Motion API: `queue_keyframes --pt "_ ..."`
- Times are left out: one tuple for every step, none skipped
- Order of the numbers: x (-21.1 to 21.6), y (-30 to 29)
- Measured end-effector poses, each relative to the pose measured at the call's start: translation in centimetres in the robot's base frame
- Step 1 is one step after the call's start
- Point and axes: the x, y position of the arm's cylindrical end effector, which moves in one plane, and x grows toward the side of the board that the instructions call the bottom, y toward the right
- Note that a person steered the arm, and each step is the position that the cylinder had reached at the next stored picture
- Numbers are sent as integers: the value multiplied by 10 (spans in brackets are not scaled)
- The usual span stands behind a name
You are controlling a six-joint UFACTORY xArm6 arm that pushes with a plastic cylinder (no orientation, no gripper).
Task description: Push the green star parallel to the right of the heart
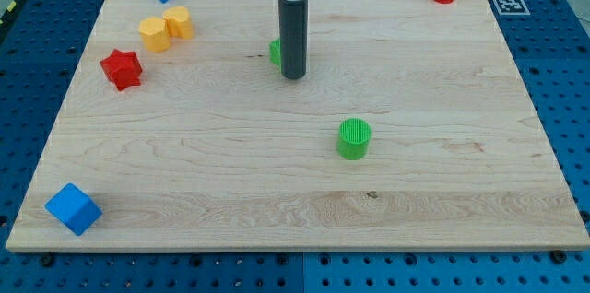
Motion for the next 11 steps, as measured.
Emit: queue_keyframes --pt "-15 -4" --pt "-5 -35" --pt "-16 -64" --pt "-37 -57" --pt "-37 -39" --pt "-37 -29" --pt "-37 -22" --pt "-27 -12" --pt "-26 -6" --pt "-26 11" --pt "-26 28"
